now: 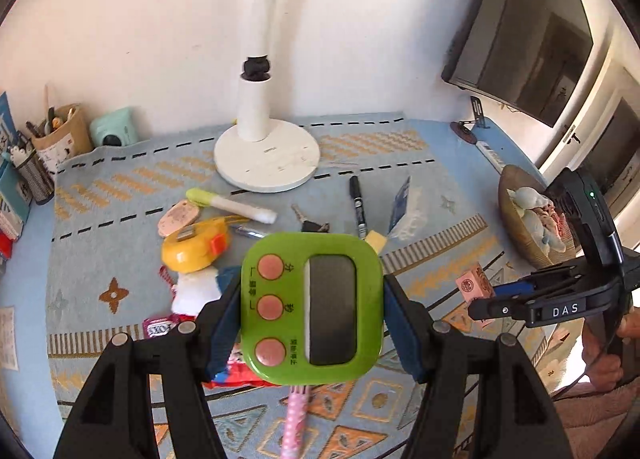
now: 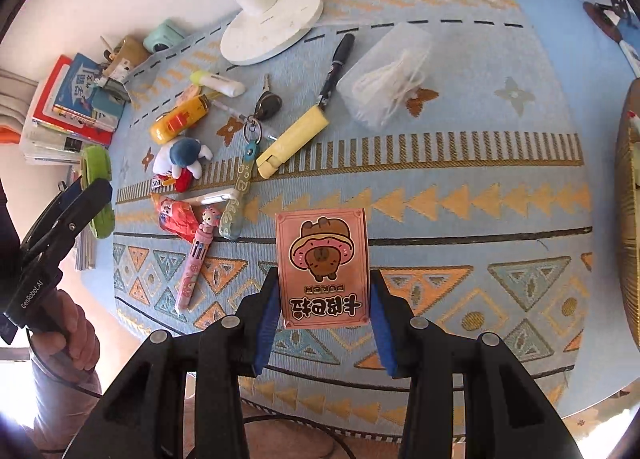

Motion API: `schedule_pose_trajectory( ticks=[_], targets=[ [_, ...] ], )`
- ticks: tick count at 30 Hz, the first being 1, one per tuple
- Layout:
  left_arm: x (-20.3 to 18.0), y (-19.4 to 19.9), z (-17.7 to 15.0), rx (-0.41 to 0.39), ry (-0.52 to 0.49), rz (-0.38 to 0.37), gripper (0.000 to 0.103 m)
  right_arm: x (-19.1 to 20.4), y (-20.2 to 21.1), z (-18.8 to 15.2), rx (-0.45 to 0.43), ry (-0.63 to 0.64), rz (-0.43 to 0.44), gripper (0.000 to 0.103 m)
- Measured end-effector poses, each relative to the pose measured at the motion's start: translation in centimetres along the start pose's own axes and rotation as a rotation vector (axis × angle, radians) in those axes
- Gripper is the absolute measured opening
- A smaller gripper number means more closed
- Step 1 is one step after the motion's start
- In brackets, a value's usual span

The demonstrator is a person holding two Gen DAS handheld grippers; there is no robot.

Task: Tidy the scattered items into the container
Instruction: 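Carry the timer with left tool over the basket while right tool carries the box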

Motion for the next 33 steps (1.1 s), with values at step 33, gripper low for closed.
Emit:
schedule_pose_trajectory(
  ticks=[33],
  targets=[
    [-37.9,-21.1,1.8,0.237,-0.201,-0.389,0.063,-26.5,10.0,10.0,-0.277,-0.319,-0.402,0.042]
  ],
)
Point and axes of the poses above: each gripper's, at about its wrist camera, not at the fingertips, and y roughly against the way its jaws point, x to its left, z to its top, the point moved 6 cm from there along -y, roughly the way its jaws point, and after that the axes turned 7 degrees about -x, right-handed, at the moved point
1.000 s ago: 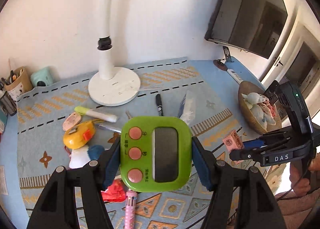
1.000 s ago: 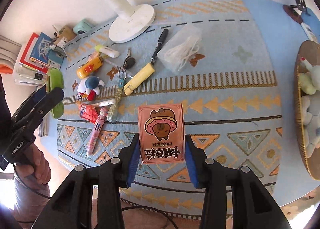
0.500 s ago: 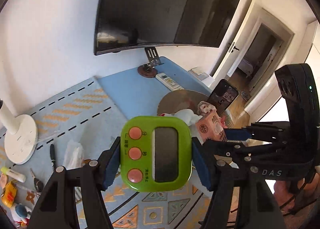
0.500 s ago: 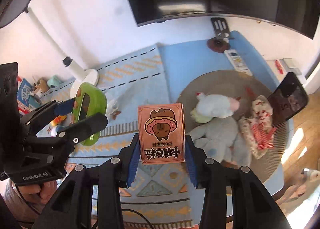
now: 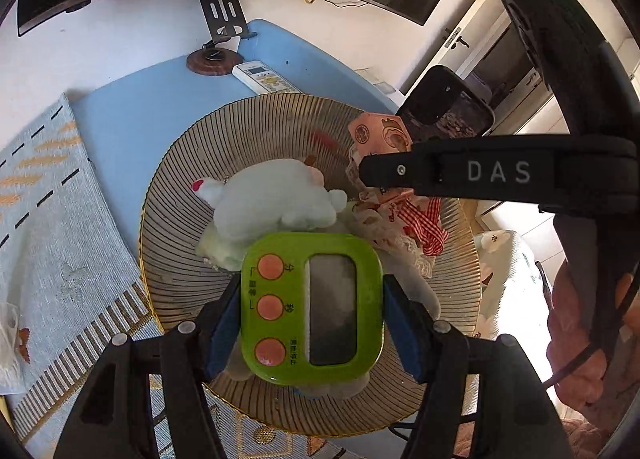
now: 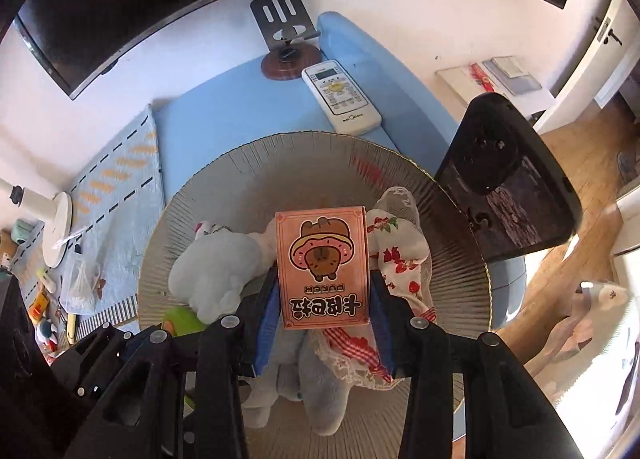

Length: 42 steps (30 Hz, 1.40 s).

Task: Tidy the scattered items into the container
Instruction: 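Release the timer into the basket with left tool while right tool releases the box, then grasp the yellow tape measure with left tool while right tool grasps the highlighter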

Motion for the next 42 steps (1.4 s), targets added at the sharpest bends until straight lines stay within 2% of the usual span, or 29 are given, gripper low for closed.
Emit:
schedule_pose_trajectory(
  ticks=[5,8,9,11,12,13,14,17,20,23,26,28,34,39,42],
  targets=[
    [0.8,0.2,-0.4,0.018,0.039,-0.014,0.063,-0.7,-1.9,-0.8,0.045,-0.043,0.008,0.042],
    [0.9,0.8,-0.9,0.026,0.051,-0.015,0.063,-0.4,-2.4,-1.2,0.048,-0.027,0.016,0.043],
    [0.9,1.1,-1.1,0.023,0.053,-0.021,0.063,-0.3,-2.6,-1.3,0.053,-0.024,0.021,0.044],
    [0.9,2.1,-1.3,0.008,0.054,-0.039,0.064,0.1,-2.5,-1.5,0.057,-0.018,0.031,0.054],
    [0.7,2.7,-1.4,-0.003,0.051,-0.066,0.064,0.2,-2.2,-1.6,0.048,-0.020,0.031,0.057],
    [0.5,3.2,-1.5,-0.010,0.047,-0.086,0.071,0.3,-1.7,-1.6,0.033,-0.024,0.027,0.064],
    [0.4,3.5,-1.5,-0.015,0.042,-0.090,0.076,0.2,-1.2,-1.6,0.017,-0.028,0.019,0.065],
    [-0.4,5.3,-2.0,-0.031,0.020,-0.139,0.076,0.1,1.1,-1.8,-0.028,-0.043,-0.003,0.065],
    [-0.5,8.0,-2.9,-0.060,-0.008,-0.142,0.076,1.2,4.4,-2.3,-0.101,-0.034,-0.010,0.065],
    [1.1,10.9,-3.8,-0.091,-0.013,-0.095,0.076,4.1,7.3,-3.0,-0.173,-0.006,0.023,0.069],
    [4.5,13.9,-5.0,-0.121,0.013,-0.012,0.076,8.8,9.0,-4.1,-0.209,0.044,0.085,0.073],
    [7.7,16.2,-6.3,-0.141,0.067,0.048,0.076,12.7,9.5,-5.1,-0.214,0.097,0.146,0.074],
    [19.6,24.2,-12.3,-0.202,0.337,0.223,0.076,23.7,8.4,-10.0,-0.134,0.282,0.248,0.074],
    [28.3,30.6,-17.1,-0.280,0.521,0.347,0.076,29.3,7.1,-13.2,-0.066,0.328,0.296,0.074],
    [32.4,33.1,-18.7,-0.317,0.595,0.366,0.076,31.3,6.4,-14.2,-0.041,0.324,0.301,0.074]
  ],
)
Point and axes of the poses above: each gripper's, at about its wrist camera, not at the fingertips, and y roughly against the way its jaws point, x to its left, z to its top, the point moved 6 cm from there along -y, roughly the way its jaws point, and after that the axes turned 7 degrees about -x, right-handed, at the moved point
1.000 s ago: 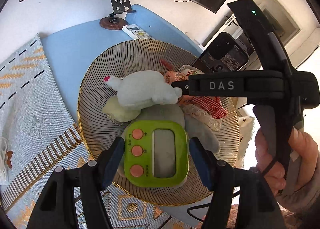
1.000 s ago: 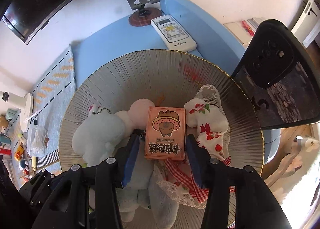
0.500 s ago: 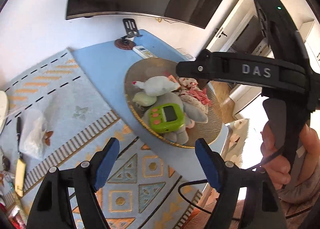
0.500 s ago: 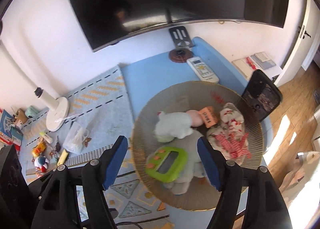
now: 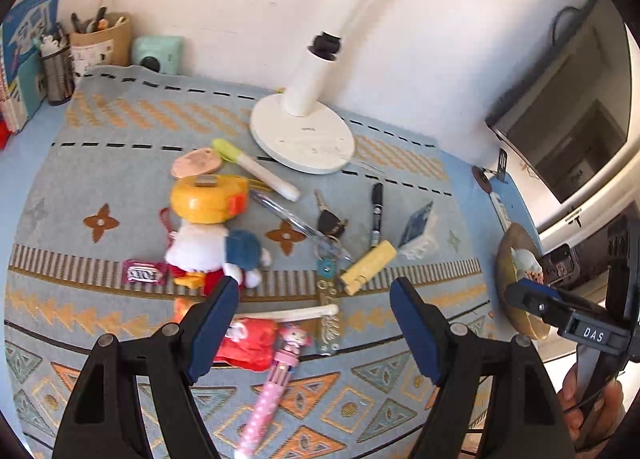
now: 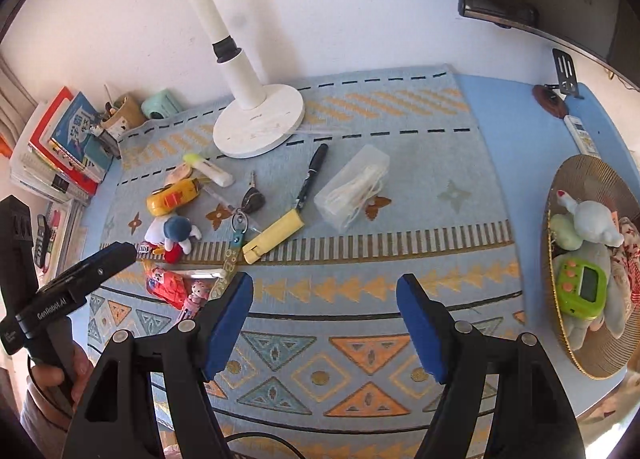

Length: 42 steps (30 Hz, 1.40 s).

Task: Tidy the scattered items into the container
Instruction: 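Grasp the yellow tape measure with left tool while right tool grasps the highlighter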

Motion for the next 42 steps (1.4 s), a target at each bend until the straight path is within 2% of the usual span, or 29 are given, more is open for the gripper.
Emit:
schedule_pose_trajectory(
  ticks=[4,7,10,14,18,21,22,24,26,27,30,33,39,42],
  targets=[
    [3.6,-1.5,2.2,0.009,0.044,0.019,0.079,1.7,-0.9,0.0,0.002,-0.025,0.002,0.074],
    [4.4,-4.5,3.2,0.059,0.011,0.021,0.079,2.5,-1.5,0.2,-0.004,-0.040,-0.003,0.074],
    [5.5,-7.0,3.7,0.071,-0.014,0.098,0.079,3.2,-2.1,0.1,0.006,-0.040,-0.013,0.074],
    [6.3,-9.3,3.9,0.102,-0.023,0.087,0.079,3.6,-2.5,0.2,0.007,-0.018,-0.050,0.074],
    [6.4,-10.9,3.7,0.117,-0.064,0.098,0.079,5.1,-3.6,2.1,0.009,0.041,-0.025,0.074],
    [7.1,-11.7,3.3,0.116,-0.051,0.102,0.078,7.1,-5.6,4.1,0.020,0.124,0.037,0.073],
    [7.2,-11.6,3.3,0.095,-0.053,0.091,0.077,7.7,-6.5,4.7,0.042,0.131,0.056,0.070],
    [7.2,-11.3,3.3,0.069,-0.056,0.071,0.075,8.7,-8.4,6.0,0.079,0.124,0.122,0.055],
    [7.3,-11.1,3.1,0.050,-0.060,0.061,0.074,9.8,-10.3,7.0,0.104,0.140,0.150,0.035],
    [7.3,-10.9,3.0,0.048,-0.063,0.053,0.074,10.4,-11.2,7.4,0.117,0.160,0.154,0.031],
    [7.8,-9.9,2.9,0.043,-0.061,0.032,0.074,12.7,-13.9,8.1,0.164,0.230,0.195,0.029],
    [8.7,-8.2,2.7,0.038,-0.072,0.043,0.074,14.7,-16.5,8.3,0.203,0.301,0.210,0.029],
    [10.5,-6.0,2.8,0.039,-0.060,0.091,0.074,18.0,-20.8,8.0,0.262,0.422,0.214,0.029],
    [10.9,-5.4,2.7,0.039,-0.059,0.103,0.074,18.6,-21.8,8.0,0.251,0.484,0.176,0.029]
  ],
)
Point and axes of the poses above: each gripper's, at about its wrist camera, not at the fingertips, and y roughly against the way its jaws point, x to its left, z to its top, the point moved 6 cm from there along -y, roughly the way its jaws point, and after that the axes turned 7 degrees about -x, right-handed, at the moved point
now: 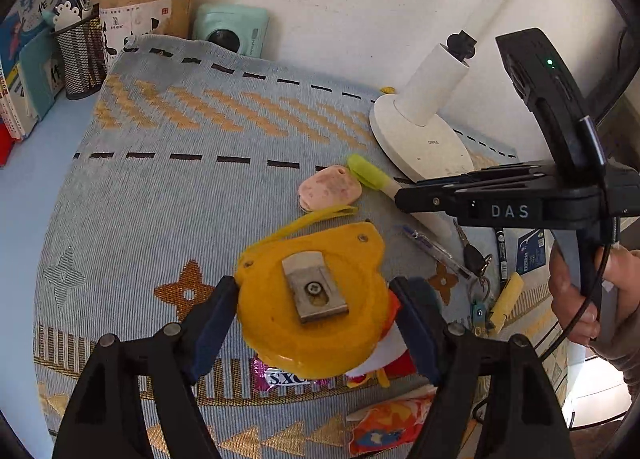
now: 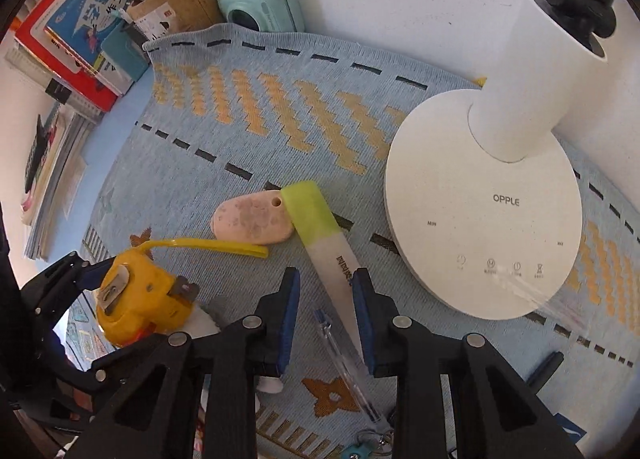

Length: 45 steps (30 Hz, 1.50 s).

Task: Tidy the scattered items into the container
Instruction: 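Grasp the yellow tape measure with left tool while right tool grasps the highlighter, then carry the tape measure with left tool toward the basket while right tool carries the highlighter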

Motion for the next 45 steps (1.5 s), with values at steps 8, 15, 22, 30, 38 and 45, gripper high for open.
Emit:
schedule_pose_trajectory(
  ticks=[8,15,22,30,38,45],
  targets=[
    [0.1,0.1,0.1,-0.006,0.008,0.009,0.074,0.0,-1.5,-0.1,0.019,0.035,-0.033,0.017],
    [-1.1,1.5,0.8,-0.033,-0.028,0.002,0.074,0.3,2.6,-2.8,-0.045,-0.072,0.060,0.013],
    [-4.4,3.6,0.6,-0.056,-0.080,-0.033,0.074,0.7,8.3,-7.6,-0.092,-0.226,0.121,0.013],
    [-10.2,5.5,-1.6,-0.028,-0.162,-0.089,0.074,0.0,11.4,-13.6,-0.086,-0.357,0.114,0.013],
    [-18.4,6.5,-3.0,-0.014,-0.264,-0.173,0.074,-2.1,15.7,-18.2,-0.120,-0.397,0.064,0.013],
    [-28.1,7.0,-3.1,-0.031,-0.390,-0.266,0.074,-8.1,21.4,-22.2,-0.204,-0.510,-0.035,0.013]
  ],
)
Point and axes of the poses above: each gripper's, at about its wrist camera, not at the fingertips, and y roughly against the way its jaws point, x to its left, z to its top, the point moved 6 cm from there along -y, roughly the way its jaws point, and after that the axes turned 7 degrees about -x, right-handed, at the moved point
